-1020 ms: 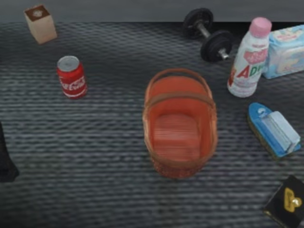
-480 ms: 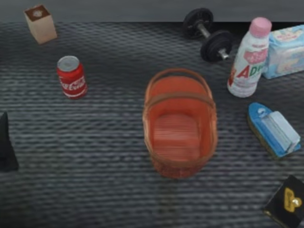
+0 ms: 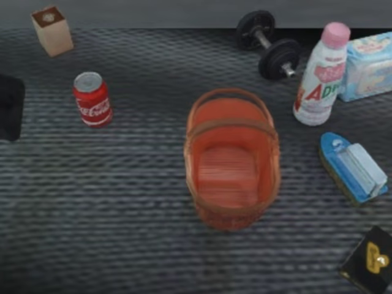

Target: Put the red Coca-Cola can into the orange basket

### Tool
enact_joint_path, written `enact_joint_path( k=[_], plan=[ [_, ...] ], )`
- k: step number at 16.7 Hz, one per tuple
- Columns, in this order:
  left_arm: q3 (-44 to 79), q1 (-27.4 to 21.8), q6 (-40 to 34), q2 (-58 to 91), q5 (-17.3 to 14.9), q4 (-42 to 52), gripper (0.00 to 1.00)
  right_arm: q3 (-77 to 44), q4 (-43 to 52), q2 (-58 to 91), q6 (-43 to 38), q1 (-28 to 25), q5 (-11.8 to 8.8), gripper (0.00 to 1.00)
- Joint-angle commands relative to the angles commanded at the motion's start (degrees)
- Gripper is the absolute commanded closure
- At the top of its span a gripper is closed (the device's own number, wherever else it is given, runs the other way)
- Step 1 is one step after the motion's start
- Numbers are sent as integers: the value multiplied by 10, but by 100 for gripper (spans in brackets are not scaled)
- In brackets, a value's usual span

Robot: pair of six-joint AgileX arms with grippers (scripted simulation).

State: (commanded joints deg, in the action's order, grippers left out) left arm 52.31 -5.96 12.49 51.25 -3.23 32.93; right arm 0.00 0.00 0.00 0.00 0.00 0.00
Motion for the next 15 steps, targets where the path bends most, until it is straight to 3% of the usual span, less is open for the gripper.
enact_joint_path(
  k=[15],
  plan=[
    [897,-34,195,850,18,511,0,0,0,0,0,0,0,0]
  ],
)
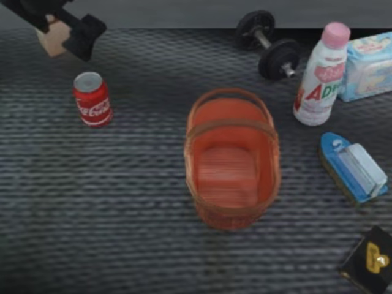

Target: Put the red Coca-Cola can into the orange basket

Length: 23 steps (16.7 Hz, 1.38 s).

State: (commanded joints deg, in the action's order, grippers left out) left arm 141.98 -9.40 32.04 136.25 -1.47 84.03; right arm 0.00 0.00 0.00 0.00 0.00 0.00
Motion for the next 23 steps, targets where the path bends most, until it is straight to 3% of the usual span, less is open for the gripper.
enact_joint_path(
  k=[6,16,23],
  plan=[
    [211,-6,46,197,8,113,0,0,0,0,0,0,0,0],
    [252,-5,54,238,9,132,0,0,0,0,0,0,0,0],
    [439,-6,55,362,7,189,0,0,0,0,0,0,0,0]
  ],
)
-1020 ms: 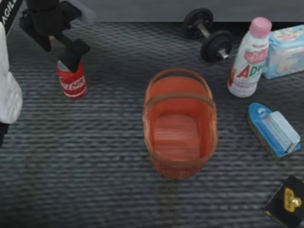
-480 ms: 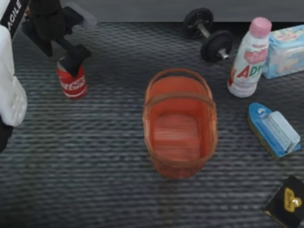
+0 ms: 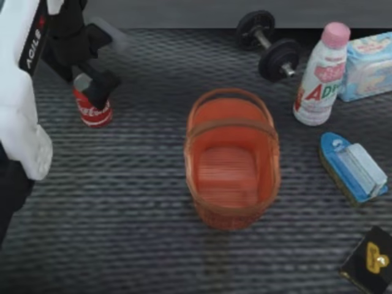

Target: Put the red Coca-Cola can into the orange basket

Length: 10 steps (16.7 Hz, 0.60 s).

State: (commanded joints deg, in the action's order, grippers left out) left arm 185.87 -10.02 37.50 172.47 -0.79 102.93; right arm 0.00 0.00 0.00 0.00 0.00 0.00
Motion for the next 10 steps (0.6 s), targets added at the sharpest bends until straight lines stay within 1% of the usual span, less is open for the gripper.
enact_joint_path(
  k=[3,7,10],
  plan=[
    [50,-1,0,37,-1,16,0,0,0,0,0,0,0,0],
    [54,-1,-1,41,-1,17,0,0,0,0,0,0,0,0],
    [54,-1,-1,41,-1,17,23,0,0,0,0,0,0,0]
  ],
)
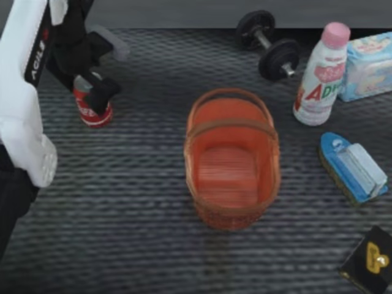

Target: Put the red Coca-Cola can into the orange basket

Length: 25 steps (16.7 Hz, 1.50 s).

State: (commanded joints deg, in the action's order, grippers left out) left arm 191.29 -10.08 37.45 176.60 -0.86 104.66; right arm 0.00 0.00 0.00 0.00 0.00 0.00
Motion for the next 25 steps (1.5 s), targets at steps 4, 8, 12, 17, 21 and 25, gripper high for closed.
enact_joint_path(
  k=[4,8,12,17,21,25],
  plan=[
    [0,0,0,0,0,0,53,0,0,0,0,0,0,0],
    [0,0,0,0,0,0,83,0,0,0,0,0,0,0],
    [0,0,0,0,0,0,100,0,0,0,0,0,0,0],
    [0,0,0,0,0,0,100,0,0,0,0,0,0,0],
    [1,2,0,0,-3,-6,100,0,0,0,0,0,0,0],
    [-43,3,-21,-34,-43,-85,100,0,0,0,0,0,0,0]
  ],
)
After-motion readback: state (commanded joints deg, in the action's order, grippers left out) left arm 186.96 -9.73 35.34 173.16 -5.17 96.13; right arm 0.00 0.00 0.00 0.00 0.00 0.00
